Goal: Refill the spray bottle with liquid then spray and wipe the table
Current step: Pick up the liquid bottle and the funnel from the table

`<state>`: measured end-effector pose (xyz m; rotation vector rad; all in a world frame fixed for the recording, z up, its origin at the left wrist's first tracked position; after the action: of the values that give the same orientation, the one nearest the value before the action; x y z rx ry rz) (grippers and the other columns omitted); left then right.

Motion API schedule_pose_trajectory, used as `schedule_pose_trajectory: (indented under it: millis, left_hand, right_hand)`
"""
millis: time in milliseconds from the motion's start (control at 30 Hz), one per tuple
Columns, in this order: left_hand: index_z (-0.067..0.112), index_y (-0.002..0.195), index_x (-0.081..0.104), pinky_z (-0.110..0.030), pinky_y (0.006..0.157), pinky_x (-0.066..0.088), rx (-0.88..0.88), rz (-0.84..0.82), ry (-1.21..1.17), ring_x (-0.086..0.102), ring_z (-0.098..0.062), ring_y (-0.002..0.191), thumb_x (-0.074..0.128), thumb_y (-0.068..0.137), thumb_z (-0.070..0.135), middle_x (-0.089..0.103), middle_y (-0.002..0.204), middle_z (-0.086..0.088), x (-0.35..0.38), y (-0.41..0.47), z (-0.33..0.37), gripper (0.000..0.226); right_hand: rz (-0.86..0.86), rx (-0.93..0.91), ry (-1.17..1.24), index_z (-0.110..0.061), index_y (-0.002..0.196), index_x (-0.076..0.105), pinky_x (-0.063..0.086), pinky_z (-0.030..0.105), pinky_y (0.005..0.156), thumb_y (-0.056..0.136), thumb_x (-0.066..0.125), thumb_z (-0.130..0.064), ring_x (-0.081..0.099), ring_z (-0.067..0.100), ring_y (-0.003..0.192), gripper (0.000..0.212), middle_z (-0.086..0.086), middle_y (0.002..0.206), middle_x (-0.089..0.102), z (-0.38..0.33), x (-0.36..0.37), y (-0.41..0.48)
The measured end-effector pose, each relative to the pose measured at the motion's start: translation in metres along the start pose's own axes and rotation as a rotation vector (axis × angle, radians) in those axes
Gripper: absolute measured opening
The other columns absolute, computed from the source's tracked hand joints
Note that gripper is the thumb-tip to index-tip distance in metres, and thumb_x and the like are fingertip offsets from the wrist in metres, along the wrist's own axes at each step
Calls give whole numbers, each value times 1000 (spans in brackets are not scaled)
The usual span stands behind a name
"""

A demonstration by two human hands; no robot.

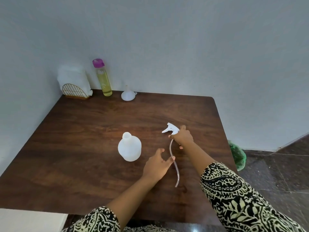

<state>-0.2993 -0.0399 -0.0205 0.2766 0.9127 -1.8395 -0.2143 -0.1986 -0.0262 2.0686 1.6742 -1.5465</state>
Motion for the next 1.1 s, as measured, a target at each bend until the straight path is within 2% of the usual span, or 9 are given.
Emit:
schedule_pose_trajectory:
  millis: [100, 200, 333, 467, 600, 733, 933, 1033, 1100]
  left_hand:
    - [27, 140, 38, -43, 91, 53, 18, -2, 17, 67, -22, 97, 49, 83, 69, 66, 93, 7, -9, -5, 2, 71]
    - [25, 135, 46, -38, 95, 50, 74, 12, 61, 64, -15, 99, 54, 89, 57, 66, 98, 6, -30, -17, 5, 56]
    - [28, 110, 61, -41, 81, 58, 124, 62, -105, 68, -13, 80, 62, 87, 46, 64, 81, 9, -72, -35, 5, 29]
    - [36, 89, 65, -36, 68, 57, 255, 300, -251, 67, -12, 67, 66, 87, 34, 69, 73, 7, -150, -24, 22, 3]
    - [27, 104, 67, -28, 71, 55, 270, 531, -274, 68, -7, 82, 64, 89, 31, 69, 89, 11, -244, 24, 21, 15]
    - [17, 119, 60, -20, 75, 45, 177, 614, -325, 64, -15, 95, 69, 87, 23, 65, 99, 4, -318, 100, 0, 34]
    - [16, 143, 36, -31, 96, 41, 24, 579, -369, 50, -27, 126, 74, 82, 17, 48, 141, -15, -375, 218, -30, 72]
    - [16, 146, 32, -40, 109, 39, 46, 572, -326, 44, -30, 133, 80, 76, 19, 43, 147, -15, -386, 262, -34, 85]
    - [16, 146, 32, -46, 109, 39, 88, 595, -303, 44, -31, 133, 84, 72, 25, 45, 145, -14, -391, 279, -32, 90]
  right_hand:
    - [72, -59, -117, -15, 138, 28, 50, 38, 81, 81, 69, -40, 57, 33, 110, 74, 14, 134, 40, -11, -6, -5]
    - [129, -144, -145, -13, 137, 31, 43, 37, 79, 84, 64, -42, 54, 33, 115, 69, 15, 134, 42, -30, -16, -11]
    - [97, -283, -97, -12, 134, 39, 44, 39, 91, 85, 62, -43, 52, 32, 118, 62, 14, 131, 47, -60, -18, -16]
    - [45, -471, 10, -15, 128, 49, 45, 35, 91, 85, 65, -39, 56, 25, 111, 52, 9, 121, 56, -127, -11, -22]
    - [-5, -642, 44, -12, 121, 55, 44, 32, 87, 84, 67, -33, 58, 24, 105, 45, 9, 113, 60, -215, 5, -22]
    - [-7, -692, 55, -13, 122, 54, 40, 29, 86, 84, 67, -31, 56, 23, 109, 44, 10, 119, 57, -296, 21, 1]
    - [94, -782, -73, -15, 133, 42, 44, 37, 90, 85, 64, -27, 55, 29, 113, 54, 12, 130, 47, -401, 46, 46]
    - [140, -838, -142, -14, 134, 39, 47, 38, 87, 84, 65, -25, 56, 32, 110, 58, 12, 128, 48, -438, 62, 65]
    - [162, -849, -127, -14, 133, 40, 49, 37, 85, 81, 69, -27, 57, 30, 109, 61, 10, 126, 50, -453, 68, 74]
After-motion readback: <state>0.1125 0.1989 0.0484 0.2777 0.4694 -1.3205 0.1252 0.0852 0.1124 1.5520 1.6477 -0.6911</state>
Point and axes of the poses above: each hand's wrist, its own y-axis towards the middle knuckle, its own x-axis out of the palm, z = x × y, the point moved 5 cm from there along y, towards the middle knuckle
